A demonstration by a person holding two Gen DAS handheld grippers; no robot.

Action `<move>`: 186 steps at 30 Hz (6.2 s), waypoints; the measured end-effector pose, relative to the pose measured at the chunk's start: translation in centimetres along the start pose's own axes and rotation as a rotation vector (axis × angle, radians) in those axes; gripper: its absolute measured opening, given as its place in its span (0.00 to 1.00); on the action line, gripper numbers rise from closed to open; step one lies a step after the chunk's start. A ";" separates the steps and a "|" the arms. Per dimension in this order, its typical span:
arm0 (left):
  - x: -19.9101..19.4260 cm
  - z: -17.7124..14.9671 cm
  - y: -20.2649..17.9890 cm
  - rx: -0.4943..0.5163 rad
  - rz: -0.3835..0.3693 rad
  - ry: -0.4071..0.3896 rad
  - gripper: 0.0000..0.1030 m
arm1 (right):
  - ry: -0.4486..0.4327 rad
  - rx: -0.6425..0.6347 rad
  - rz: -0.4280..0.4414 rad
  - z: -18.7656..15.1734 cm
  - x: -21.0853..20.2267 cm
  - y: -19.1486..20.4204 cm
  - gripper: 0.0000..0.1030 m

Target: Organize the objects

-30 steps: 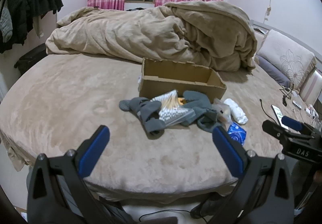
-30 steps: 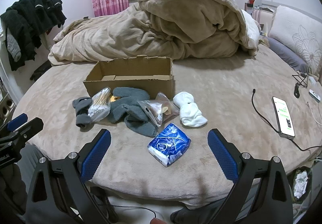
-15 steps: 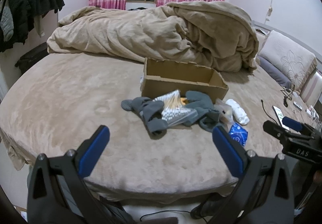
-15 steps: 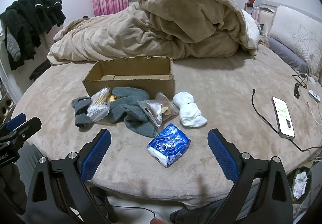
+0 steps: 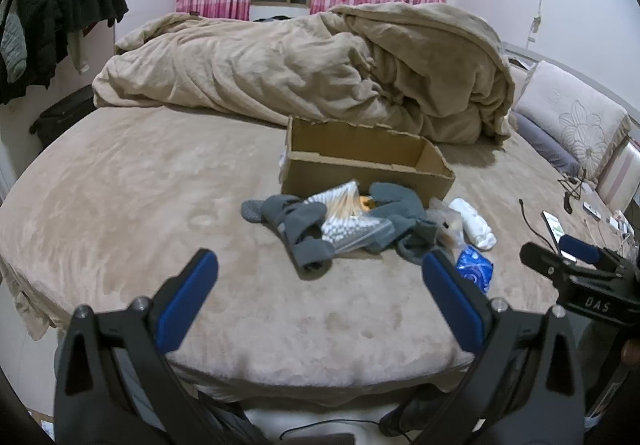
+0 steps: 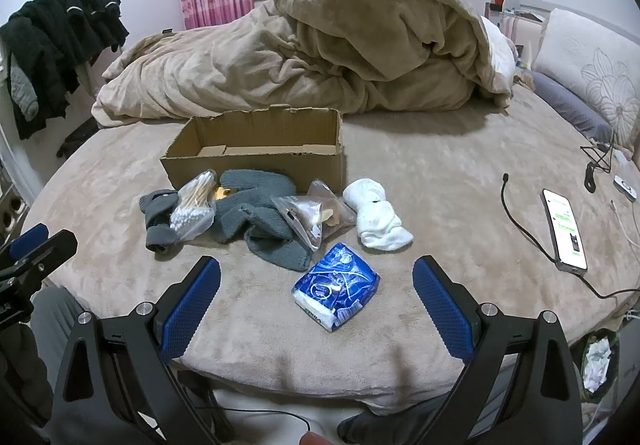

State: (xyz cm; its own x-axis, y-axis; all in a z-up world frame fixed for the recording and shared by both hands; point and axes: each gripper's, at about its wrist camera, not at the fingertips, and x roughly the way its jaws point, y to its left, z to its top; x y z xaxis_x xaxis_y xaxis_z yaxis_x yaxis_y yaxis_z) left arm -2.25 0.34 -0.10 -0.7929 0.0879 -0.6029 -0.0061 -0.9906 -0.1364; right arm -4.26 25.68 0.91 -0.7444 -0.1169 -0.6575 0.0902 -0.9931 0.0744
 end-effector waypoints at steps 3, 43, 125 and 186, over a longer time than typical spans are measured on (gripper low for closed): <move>0.0 0.1 -0.1 0.002 -0.003 -0.002 1.00 | 0.001 0.002 -0.006 -0.1 0.4 0.0 0.96; 18.0 0.9 4.3 -0.027 -0.020 0.187 0.78 | 0.154 -0.020 -0.098 3.2 17.1 -8.4 0.83; 6.4 8.8 -2.1 -0.003 -0.216 0.000 0.77 | -0.074 -0.030 0.159 8.7 6.7 -2.4 0.80; 14.0 1.6 -1.1 -0.012 -0.186 0.150 0.42 | 0.073 0.102 0.174 2.1 13.3 -2.9 0.52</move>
State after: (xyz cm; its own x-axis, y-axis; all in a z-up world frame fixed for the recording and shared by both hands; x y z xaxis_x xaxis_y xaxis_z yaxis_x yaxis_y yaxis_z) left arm -14.30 2.54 -7.16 -0.6796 0.2842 -0.6763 -0.1357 -0.9547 -0.2648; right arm -15.85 26.97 -6.46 -0.6728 -0.2902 -0.6806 0.1435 -0.9536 0.2648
